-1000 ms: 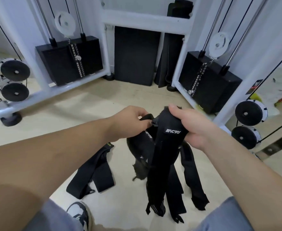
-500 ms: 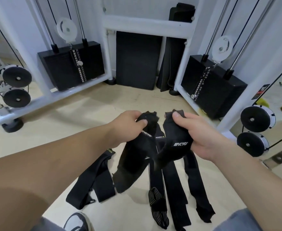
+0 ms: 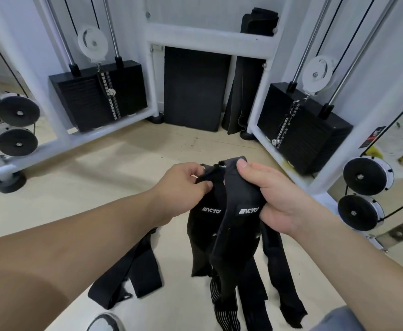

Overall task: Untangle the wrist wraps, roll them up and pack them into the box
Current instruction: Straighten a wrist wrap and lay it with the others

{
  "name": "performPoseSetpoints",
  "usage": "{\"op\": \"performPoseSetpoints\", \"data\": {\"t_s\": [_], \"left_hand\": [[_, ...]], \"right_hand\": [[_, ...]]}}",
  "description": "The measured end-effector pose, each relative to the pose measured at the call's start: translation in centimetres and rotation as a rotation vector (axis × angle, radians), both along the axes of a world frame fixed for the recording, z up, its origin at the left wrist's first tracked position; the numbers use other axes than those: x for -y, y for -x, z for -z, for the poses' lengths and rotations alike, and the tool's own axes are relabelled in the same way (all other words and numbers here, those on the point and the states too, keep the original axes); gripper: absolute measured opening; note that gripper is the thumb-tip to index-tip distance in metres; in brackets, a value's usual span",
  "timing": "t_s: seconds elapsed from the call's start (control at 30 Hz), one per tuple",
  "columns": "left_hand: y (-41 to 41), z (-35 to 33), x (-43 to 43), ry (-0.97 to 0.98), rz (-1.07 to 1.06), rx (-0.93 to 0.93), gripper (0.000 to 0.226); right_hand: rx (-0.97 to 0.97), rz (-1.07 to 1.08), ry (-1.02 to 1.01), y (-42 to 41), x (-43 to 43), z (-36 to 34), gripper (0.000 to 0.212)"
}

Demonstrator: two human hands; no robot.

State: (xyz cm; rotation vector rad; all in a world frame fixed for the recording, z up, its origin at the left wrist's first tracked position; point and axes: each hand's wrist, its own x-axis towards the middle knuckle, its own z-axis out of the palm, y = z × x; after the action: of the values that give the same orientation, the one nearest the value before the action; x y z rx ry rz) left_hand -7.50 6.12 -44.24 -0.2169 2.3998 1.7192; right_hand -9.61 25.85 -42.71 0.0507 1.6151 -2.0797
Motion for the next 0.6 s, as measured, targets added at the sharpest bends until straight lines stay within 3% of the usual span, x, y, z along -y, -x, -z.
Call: {"op": "performPoseSetpoints", "data": {"t_s": [0.1, 0.4, 0.6], "left_hand": [[0.1, -0.1, 0.0, -0.041, -0.042, -0.031, 0.004], [-1.0, -1.7, -2.2, -0.247, 0.133, 0.0, 0.03], [-1.1, -1.9, -2.0, -0.259, 0.228, -0.012, 0.028]], "right_hand": [[0.04, -0.061, 0.11, -0.7, 0.3, -0.3, 0.023], [-0.209, 0.156, -0.042, -0.6, 0.8, 0.6, 0.022], [-0.267, 0.206, -0.128, -0.5, 0.1, 0.4, 0.019]]}}
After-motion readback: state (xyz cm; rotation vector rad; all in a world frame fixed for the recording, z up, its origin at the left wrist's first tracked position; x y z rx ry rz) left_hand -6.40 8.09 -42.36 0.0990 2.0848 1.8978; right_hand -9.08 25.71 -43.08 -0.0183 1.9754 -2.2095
